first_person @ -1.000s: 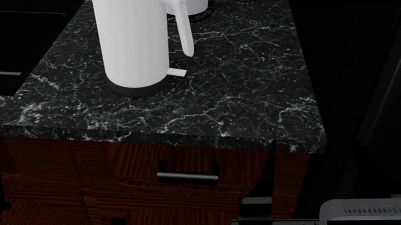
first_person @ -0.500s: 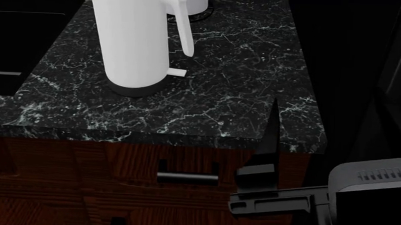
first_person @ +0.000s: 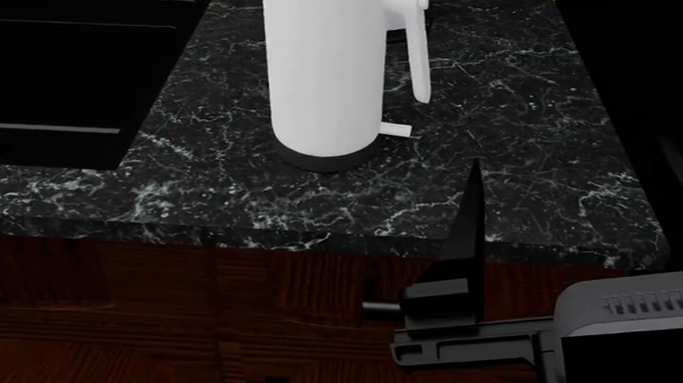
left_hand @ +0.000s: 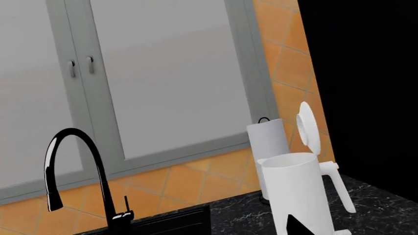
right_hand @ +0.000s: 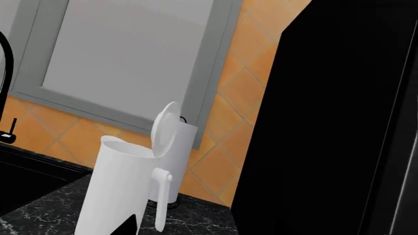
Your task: Close the lid of the electric kettle.
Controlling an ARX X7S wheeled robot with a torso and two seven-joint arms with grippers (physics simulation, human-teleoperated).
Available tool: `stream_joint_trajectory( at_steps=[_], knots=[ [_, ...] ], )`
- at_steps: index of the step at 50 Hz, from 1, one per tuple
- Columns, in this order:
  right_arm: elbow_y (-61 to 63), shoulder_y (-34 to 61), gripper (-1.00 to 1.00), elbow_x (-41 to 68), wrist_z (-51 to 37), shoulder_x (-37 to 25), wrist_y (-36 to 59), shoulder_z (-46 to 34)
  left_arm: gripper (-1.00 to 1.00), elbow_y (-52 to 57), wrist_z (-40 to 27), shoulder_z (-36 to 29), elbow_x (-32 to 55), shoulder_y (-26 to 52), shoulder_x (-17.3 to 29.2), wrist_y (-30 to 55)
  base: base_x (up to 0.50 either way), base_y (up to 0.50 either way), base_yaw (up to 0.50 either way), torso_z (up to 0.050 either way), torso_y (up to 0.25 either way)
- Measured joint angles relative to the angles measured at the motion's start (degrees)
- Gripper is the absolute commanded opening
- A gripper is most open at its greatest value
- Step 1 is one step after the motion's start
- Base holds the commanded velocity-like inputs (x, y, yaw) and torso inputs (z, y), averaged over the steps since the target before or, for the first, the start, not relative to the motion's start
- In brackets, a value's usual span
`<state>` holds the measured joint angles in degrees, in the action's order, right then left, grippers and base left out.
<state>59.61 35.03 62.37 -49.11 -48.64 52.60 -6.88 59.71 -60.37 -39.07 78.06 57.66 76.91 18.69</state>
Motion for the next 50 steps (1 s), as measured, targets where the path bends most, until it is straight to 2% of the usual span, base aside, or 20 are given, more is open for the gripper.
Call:
stream_joint_trajectory(
  at_steps=[18,50],
  knots=[
    [-0.24,4.22,1.0,6.33,-6.0,-5.55,-4.33,-2.58,1.0,-0.28,0.07,-1.57,0.8,2.13,0.38,0.11,0.08,0.03,0.0,0.0,0.0],
    [-0.44,9.22,1.0,9.08,-9.32,-8.07,-5.12,-6.99,1.0,-0.39,0.07,-2.66,1.2,3.54,0.38,0.32,0.4,0.0,0.0,0.0,0.0]
  ],
)
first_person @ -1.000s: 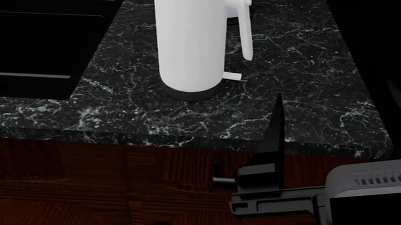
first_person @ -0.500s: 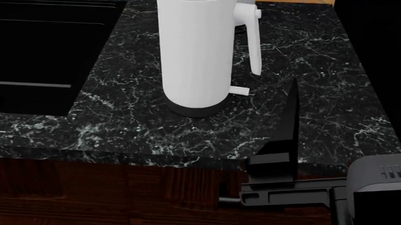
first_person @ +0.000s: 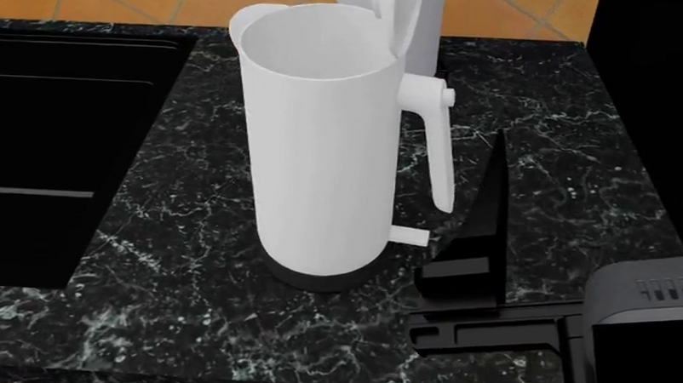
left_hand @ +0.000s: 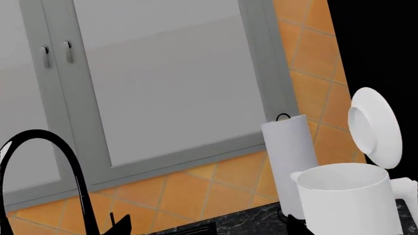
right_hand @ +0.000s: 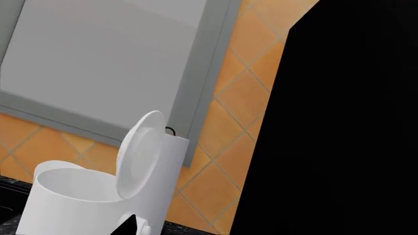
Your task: Close the lid of the electric kettle.
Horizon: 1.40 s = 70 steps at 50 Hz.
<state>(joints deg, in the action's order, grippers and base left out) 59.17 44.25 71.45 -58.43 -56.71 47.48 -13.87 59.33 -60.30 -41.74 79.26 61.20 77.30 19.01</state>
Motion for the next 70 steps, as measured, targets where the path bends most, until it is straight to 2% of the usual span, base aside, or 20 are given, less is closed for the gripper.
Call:
stream_joint_trajectory(
  at_steps=[15,24,47,70],
  knots=[
    [-0.13,-0.44,1.0,-0.42,0.3,-0.83,-2.1,-1.04,1.0,0.21,-0.11,-0.74,-0.08,0.45,0.1,-0.17,0.3,0.0,0.0,0.0,0.001],
    [-4.89,-1.05,1.0,-2.42,5.3,-0.78,-4.83,-0.91,1.0,0.25,-0.11,-1.52,-0.67,0.35,0.19,-0.59,0.0,0.0,0.0,0.0,0.0],
    [-25.64,20.76,1.0,-2.62,19.12,5.48,6.23,-9.13,1.0,-0.08,-0.18,-3.03,-1.4,0.37,-0.11,-0.68,0.0,0.0,0.0,0.0,0.0],
    [-38.44,27.29,1.0,-10.4,27.14,12.92,6.37,-16.88,1.0,-0.07,0.05,-3.9,-2.7,-0.94,0.84,-2.62,0.0,0.0,0.0,0.0,0.0]
  ],
)
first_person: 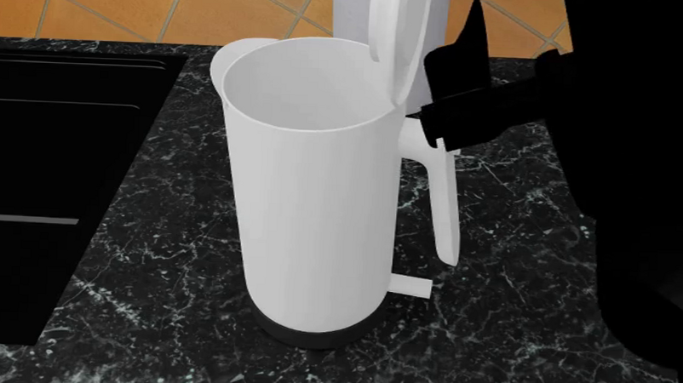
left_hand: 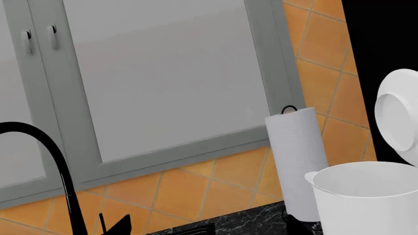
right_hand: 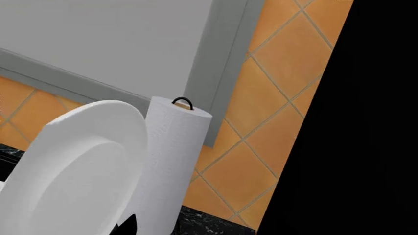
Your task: Close the lid of the electric kettle.
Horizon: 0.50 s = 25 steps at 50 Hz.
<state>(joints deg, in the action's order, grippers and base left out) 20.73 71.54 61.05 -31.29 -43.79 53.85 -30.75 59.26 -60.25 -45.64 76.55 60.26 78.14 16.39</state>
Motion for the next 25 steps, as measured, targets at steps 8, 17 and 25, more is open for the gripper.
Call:
stream_joint_trajectory(
  at_steps=[8,17,25],
  knots=[
    [-1.39,0.52,1.0,-0.77,0.89,1.3,-0.14,-1.04,1.0,0.07,0.0,-0.26,-0.16,-0.03,0.51,-0.68,0.0,0.0,0.0,0.0,0.0],
    [-2.9,1.15,1.0,-2.19,2.47,2.98,-0.53,-2.84,1.0,-0.28,0.17,-0.76,-0.98,-0.66,0.94,-1.66,0.0,0.0,0.0,0.0,0.0],
    [-3.98,2.02,1.0,-3.38,3.64,4.77,-0.69,-4.52,1.0,-0.57,0.44,-1.19,-1.92,-1.61,1.48,-2.79,0.0,0.0,0.0,0.0,0.0]
  ],
)
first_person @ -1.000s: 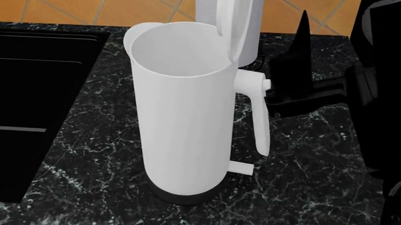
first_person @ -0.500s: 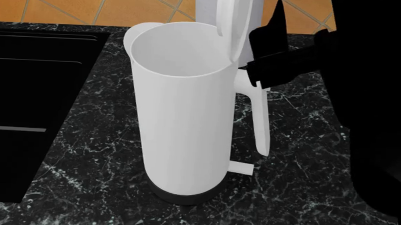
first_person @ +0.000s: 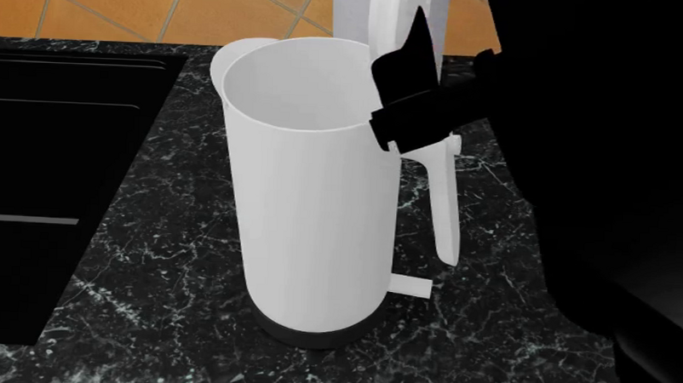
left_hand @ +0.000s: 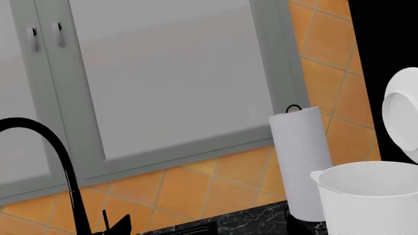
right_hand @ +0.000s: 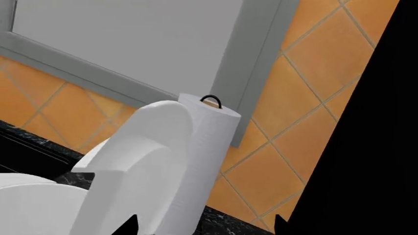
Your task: Close the lid of the electric kettle.
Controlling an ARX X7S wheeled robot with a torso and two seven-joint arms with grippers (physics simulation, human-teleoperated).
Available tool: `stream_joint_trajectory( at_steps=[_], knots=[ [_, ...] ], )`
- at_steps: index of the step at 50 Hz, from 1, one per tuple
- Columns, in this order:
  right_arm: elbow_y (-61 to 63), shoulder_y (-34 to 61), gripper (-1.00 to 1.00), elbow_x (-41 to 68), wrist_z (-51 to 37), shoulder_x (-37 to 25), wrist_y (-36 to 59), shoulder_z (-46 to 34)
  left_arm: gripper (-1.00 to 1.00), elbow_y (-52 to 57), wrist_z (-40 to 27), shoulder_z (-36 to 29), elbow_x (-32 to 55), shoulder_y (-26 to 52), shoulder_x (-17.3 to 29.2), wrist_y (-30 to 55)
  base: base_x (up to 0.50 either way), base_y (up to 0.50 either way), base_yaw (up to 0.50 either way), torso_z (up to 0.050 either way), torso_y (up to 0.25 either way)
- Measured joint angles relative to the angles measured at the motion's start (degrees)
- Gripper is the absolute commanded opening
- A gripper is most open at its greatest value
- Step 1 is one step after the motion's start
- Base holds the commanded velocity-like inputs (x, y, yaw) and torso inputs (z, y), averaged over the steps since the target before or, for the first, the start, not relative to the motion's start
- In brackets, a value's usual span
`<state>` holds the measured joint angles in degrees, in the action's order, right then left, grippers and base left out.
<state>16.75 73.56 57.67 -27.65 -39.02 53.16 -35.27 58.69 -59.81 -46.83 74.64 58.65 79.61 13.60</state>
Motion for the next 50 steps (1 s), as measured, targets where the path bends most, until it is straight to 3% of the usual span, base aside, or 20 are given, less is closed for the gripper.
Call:
stream_joint_trajectory(
  at_steps=[30,50],
  knots=[
    [-2.65,2.25,1.0,-3.68,2.97,6.44,0.83,-6.79,1.0,-0.67,0.76,-1.28,-3.64,-4.05,3.47,-5.62,0.0,0.0,0.0,0.0,0.0],
    [12.65,3.46,1.0,10.82,-7.43,-0.62,5.01,3.79,1.0,-0.99,0.87,-1.56,-4.33,-4.84,3.19,-6.06,0.0,0.0,0.0,0.0,0.0]
  ],
)
